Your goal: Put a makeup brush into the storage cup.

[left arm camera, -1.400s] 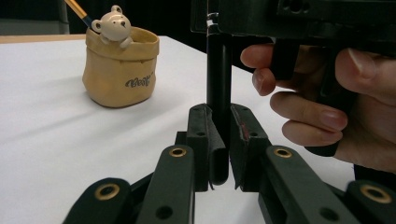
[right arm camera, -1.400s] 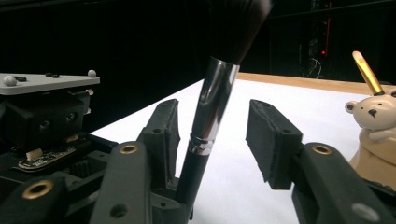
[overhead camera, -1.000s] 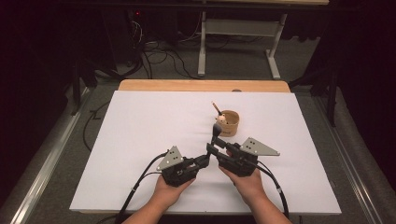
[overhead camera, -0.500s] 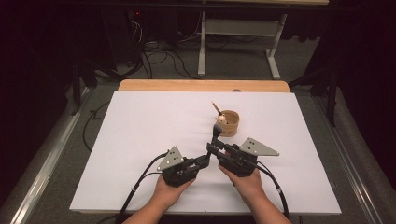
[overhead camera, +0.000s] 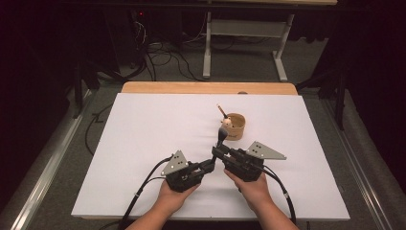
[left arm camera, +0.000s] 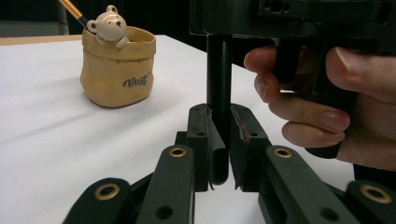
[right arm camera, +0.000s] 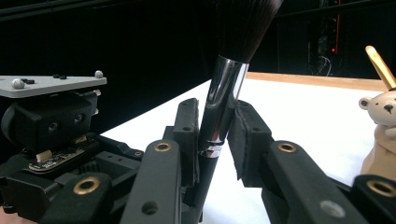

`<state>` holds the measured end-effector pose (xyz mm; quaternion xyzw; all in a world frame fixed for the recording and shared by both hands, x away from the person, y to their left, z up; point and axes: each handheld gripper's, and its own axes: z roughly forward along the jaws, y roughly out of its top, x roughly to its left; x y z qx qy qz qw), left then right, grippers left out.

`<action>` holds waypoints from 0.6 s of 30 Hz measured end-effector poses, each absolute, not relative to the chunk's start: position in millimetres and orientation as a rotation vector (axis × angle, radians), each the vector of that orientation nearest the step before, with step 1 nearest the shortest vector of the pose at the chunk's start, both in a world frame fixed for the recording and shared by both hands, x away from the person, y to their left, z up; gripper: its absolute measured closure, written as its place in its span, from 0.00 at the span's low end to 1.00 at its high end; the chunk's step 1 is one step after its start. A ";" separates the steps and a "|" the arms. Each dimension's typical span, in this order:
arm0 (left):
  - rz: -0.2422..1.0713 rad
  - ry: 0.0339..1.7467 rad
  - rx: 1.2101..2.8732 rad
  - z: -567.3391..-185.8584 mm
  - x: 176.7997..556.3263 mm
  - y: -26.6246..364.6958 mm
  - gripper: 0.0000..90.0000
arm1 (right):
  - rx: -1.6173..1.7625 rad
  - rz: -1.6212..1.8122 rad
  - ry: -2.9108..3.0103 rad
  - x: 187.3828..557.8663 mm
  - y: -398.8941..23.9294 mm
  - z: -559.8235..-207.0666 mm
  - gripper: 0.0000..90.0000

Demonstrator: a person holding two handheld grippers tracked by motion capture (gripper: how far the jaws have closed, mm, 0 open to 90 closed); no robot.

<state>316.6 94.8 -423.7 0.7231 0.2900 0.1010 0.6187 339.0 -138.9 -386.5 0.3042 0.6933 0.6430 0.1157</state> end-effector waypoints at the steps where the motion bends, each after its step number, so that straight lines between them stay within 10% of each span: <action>1: 0.233 0.667 1.665 -423.6 316.4 94.9 0.88 | 0.892 1.887 2.032 338.9 -138.8 -386.6 0.85; 18: 0.233 0.664 1.672 -425.8 317.7 93.3 0.88 | 0.899 1.913 2.052 338.9 -137.9 -386.8 0.88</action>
